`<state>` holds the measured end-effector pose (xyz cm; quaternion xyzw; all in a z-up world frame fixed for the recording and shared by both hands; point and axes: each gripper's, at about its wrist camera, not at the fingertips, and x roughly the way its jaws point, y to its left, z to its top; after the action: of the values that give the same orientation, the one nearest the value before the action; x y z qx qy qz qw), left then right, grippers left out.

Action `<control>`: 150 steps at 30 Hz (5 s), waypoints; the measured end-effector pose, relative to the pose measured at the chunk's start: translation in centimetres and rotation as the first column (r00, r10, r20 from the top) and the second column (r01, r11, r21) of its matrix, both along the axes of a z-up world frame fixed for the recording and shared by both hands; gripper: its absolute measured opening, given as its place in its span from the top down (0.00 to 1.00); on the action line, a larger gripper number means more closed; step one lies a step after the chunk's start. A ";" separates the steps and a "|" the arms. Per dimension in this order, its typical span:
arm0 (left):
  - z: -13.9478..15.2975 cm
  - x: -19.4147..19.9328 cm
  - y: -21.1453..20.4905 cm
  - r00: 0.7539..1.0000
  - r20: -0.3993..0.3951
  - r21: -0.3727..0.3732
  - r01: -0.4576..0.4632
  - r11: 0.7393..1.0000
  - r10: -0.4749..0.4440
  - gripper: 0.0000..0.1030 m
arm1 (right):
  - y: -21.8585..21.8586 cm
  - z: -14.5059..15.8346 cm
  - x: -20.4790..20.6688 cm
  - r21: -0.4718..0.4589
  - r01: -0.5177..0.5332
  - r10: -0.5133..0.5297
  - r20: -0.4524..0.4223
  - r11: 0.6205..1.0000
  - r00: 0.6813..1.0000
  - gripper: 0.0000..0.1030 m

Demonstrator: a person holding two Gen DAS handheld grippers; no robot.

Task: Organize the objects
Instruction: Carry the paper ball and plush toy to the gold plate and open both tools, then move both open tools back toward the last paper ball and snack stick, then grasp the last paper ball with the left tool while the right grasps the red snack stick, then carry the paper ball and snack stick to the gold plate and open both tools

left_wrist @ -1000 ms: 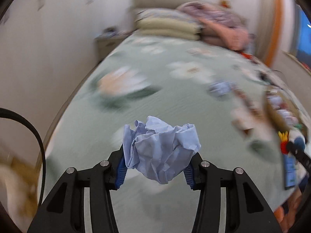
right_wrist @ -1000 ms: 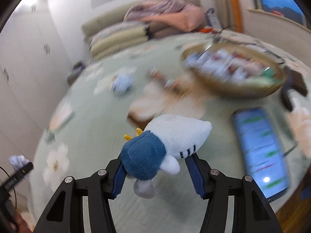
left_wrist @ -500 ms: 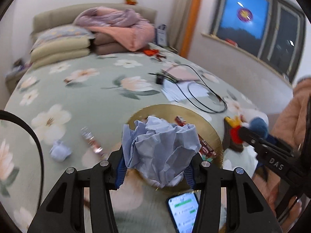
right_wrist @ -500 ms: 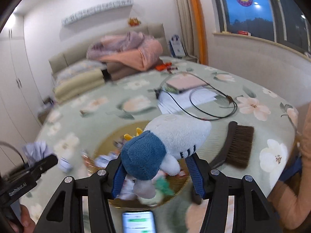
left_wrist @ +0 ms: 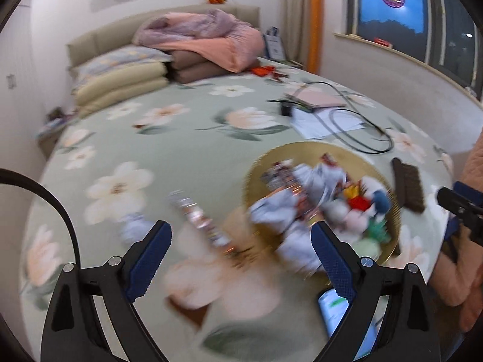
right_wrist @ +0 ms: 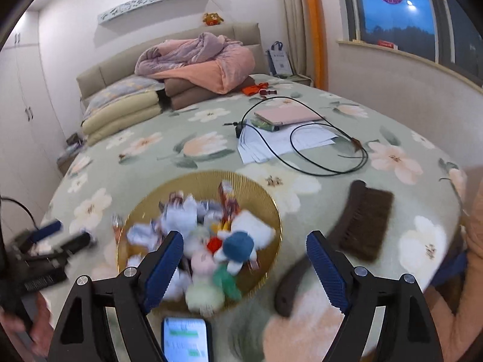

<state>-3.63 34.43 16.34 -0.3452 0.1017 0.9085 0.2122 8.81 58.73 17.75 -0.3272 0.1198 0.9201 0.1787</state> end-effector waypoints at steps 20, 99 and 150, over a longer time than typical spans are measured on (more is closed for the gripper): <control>-2.9 11.0 -23.7 0.985 0.021 -0.046 -0.173 0.984 0.174 0.05 | -31.5 -7.4 2.8 -0.097 -0.510 0.519 0.181 0.854 0.835 0.13; -10.8 12.7 -27.4 0.927 0.051 -0.013 -0.371 0.928 0.372 0.01 | -33.3 -17.2 4.6 0.036 -0.333 0.312 0.262 0.942 0.913 0.00; -10.1 -0.1 -26.5 0.938 0.177 -0.063 -0.291 0.955 0.297 0.47 | -30.7 -11.9 -17.0 -0.204 -0.391 0.441 0.371 0.897 0.817 0.82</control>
<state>-3.77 7.91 6.22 -0.4429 0.0451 0.8922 0.0763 -8.20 28.08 5.80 -0.5401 0.0598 0.8391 -0.0256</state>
